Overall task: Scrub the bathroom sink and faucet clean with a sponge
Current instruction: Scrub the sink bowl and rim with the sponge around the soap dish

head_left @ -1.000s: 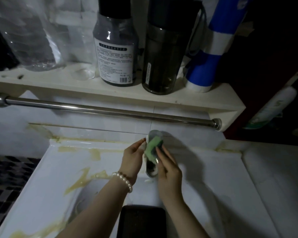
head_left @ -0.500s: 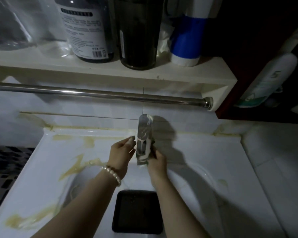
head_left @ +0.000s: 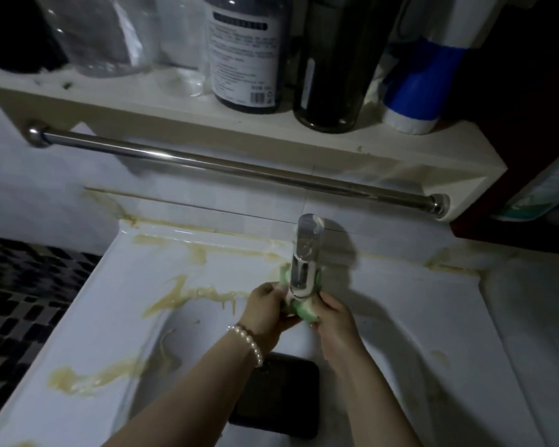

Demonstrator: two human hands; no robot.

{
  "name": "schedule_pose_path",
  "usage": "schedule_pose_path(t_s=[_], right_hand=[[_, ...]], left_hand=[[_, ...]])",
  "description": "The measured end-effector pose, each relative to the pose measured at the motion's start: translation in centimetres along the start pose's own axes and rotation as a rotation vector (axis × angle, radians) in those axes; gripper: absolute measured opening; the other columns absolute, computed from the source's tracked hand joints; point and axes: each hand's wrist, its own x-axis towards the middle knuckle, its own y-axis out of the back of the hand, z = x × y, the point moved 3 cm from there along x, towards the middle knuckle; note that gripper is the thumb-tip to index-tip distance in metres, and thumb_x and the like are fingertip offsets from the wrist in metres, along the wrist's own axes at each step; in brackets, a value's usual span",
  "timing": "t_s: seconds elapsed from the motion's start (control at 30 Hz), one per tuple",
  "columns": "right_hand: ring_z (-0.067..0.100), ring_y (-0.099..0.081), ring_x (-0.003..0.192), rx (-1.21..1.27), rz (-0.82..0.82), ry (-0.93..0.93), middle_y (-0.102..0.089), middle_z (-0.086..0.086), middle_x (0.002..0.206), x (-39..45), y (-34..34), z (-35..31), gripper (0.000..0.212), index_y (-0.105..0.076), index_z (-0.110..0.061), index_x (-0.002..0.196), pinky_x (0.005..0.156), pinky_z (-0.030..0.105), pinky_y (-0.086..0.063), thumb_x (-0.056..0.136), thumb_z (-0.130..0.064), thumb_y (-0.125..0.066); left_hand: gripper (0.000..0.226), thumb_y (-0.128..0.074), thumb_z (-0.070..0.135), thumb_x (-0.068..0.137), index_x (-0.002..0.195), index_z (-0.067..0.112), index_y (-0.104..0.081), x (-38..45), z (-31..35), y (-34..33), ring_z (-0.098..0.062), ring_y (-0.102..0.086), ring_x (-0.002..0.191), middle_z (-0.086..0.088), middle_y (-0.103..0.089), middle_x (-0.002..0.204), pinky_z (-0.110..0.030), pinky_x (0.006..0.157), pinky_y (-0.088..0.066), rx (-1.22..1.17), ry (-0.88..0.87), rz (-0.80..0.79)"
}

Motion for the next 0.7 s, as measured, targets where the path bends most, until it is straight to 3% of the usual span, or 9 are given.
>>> schedule_pose_path(t_s=[0.07,0.13,0.2,0.27,0.4,0.53,0.6,0.7], right_hand=[[0.025,-0.06,0.094,-0.064,0.042,-0.005,-0.066,0.01,0.103,-0.4,0.7,-0.2,0.024,-0.064,-0.004,0.114,0.074,0.03,-0.045,0.091,-0.005,-0.056],[0.016,-0.058,0.08,-0.022,0.125,0.027,-0.064,0.009,0.099,-0.9,1.6,-0.7,0.025,-0.063,-0.009,0.113,0.062,0.022,-0.042,0.089,-0.002,-0.057],[0.014,-0.055,0.076,0.01,0.171,0.061,-0.061,0.009,0.097,-1.2,2.2,-1.1,0.03,-0.06,-0.012,0.117,0.061,0.023,-0.04,0.091,0.0,-0.054],[0.017,-0.054,0.075,0.042,0.191,0.083,-0.061,0.007,0.089,-1.6,2.6,-1.5,0.03,-0.06,-0.012,0.116,0.064,0.026,-0.039,0.091,0.001,-0.051],[0.018,-0.055,0.076,0.044,0.249,0.093,-0.06,0.007,0.088,-2.0,3.6,-2.0,0.029,-0.06,-0.013,0.114,0.065,0.028,-0.04,0.092,0.002,-0.048],[0.019,-0.055,0.078,0.011,0.271,0.08,-0.06,0.011,0.095,-2.2,4.3,-1.6,0.028,-0.061,-0.012,0.112,0.066,0.028,-0.041,0.093,0.002,-0.047],[0.021,-0.055,0.079,0.027,0.274,0.072,-0.061,0.011,0.092,-2.3,4.5,-1.3,0.027,-0.062,-0.01,0.111,0.067,0.029,-0.041,0.093,0.002,-0.047],[0.019,-0.054,0.074,0.078,0.321,0.064,-0.061,0.008,0.084,-1.7,4.2,-1.0,0.026,-0.063,-0.009,0.108,0.065,0.027,-0.04,0.092,0.003,-0.047]], left_hand=[[0.009,-0.048,-0.001,0.091,0.099,-0.002,-0.052,0.0,0.1,0.6,-0.03,-0.06,0.079,-0.023,-0.059,0.088,-0.039,0.072,-0.054,0.019,-0.105,0.083],[0.011,-0.05,-0.007,0.085,0.09,0.002,-0.051,0.4,0.8,1.3,-0.028,-0.056,0.075,-0.02,-0.057,0.085,-0.041,0.072,-0.052,0.127,-0.257,0.225],[0.017,-0.053,-0.005,0.083,0.092,0.009,-0.056,1.2,2.6,1.1,-0.031,-0.06,0.08,-0.019,-0.063,0.09,-0.045,0.076,-0.053,0.207,-0.433,0.327],[0.022,-0.055,-0.001,0.084,0.103,0.01,-0.059,2.5,4.4,-0.3,-0.03,-0.062,0.09,-0.015,-0.066,0.099,-0.048,0.081,-0.053,0.295,-0.55,0.284],[0.038,-0.048,-0.002,0.089,0.124,0.01,-0.058,6.5,6.6,-2.4,-0.024,-0.061,0.104,-0.011,-0.066,0.113,-0.038,0.093,-0.051,0.451,-0.57,0.04],[0.043,-0.047,-0.004,0.088,0.126,0.011,-0.058,8.3,4.2,-0.2,-0.024,-0.06,0.106,-0.011,-0.066,0.116,-0.03,0.096,-0.046,0.776,-0.545,0.045],[0.041,-0.05,-0.003,0.087,0.124,0.01,-0.06,7.7,2.6,0.9,-0.02,-0.063,0.098,-0.009,-0.068,0.111,-0.027,0.089,-0.048,0.753,-0.577,0.1],[0.043,-0.052,-0.007,0.083,0.122,0.01,-0.061,7.1,1.9,1.2,-0.01,-0.061,0.071,-0.002,-0.069,0.093,-0.025,0.07,-0.053,0.593,-0.662,0.103]])
